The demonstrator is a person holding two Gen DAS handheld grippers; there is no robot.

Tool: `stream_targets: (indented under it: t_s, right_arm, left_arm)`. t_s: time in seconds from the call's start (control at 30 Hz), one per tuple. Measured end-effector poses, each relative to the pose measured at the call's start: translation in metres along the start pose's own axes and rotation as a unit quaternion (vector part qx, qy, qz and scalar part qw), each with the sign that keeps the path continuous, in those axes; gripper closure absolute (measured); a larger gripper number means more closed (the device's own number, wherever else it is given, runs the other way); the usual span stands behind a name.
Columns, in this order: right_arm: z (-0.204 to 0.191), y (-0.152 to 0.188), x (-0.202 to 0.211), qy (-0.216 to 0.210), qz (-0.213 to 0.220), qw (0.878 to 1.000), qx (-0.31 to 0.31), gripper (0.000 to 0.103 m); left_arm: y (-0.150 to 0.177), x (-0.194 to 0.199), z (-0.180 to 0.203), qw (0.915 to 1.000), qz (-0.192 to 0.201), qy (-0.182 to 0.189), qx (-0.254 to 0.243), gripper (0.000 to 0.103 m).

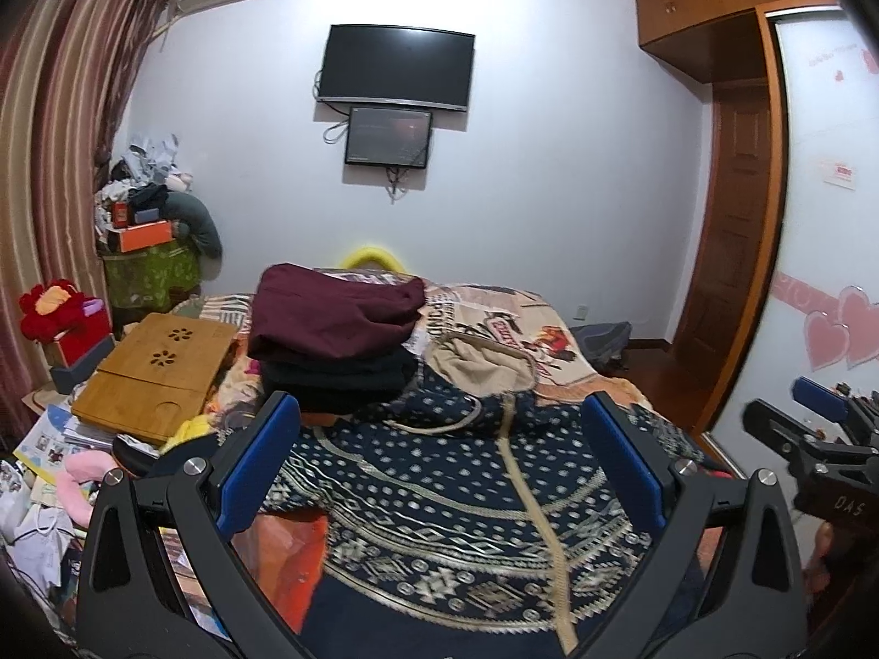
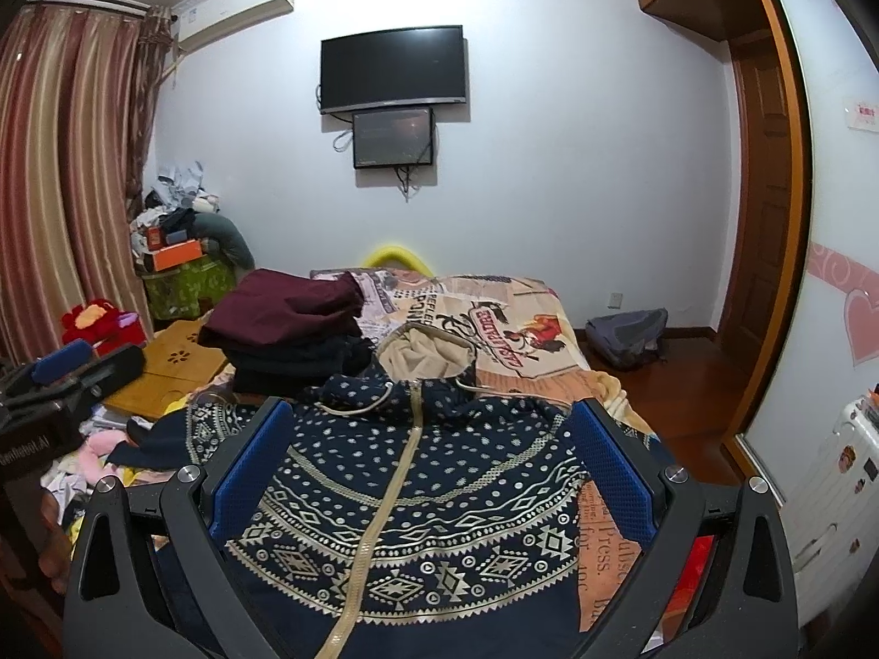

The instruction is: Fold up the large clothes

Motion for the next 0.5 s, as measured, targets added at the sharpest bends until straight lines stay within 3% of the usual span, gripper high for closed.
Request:
stream_targets:
  t_s: [0.13, 0.27, 0.5]
  right_arm:
    - [0.01, -0.007, -0.013, 0.016, -0.005, 1.0, 0.002, 0.003]
    - [0.017, -0.014, -0.028, 0.029, -0.007, 1.0, 0.004, 0.003]
    - [0.028, -0.025, -0.066, 0.045, -0.02, 0.999, 0.009, 0.003]
  left_arm:
    - [-0.012, -0.017, -0.028, 0.9997, 0.004, -0.022, 0.006, 0.0]
    - [-0.023, -0.039, -0.065, 0.9975, 0.006, -0.07, 0.013, 0.0]
    - [-0.017, -0.091, -0.132, 0.9904, -0.033, -0.132, 0.024, 0.0]
Point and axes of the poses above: each gripper's, at about its wrist camera, not at the fingertips, and x roughly against the way its jaws point, z to its right, y to its underside, the point moved 6 cm from there along -x, roughly the way its jaws point, and after that the axes turned 3 degrees about -y, right-handed, at the moved point
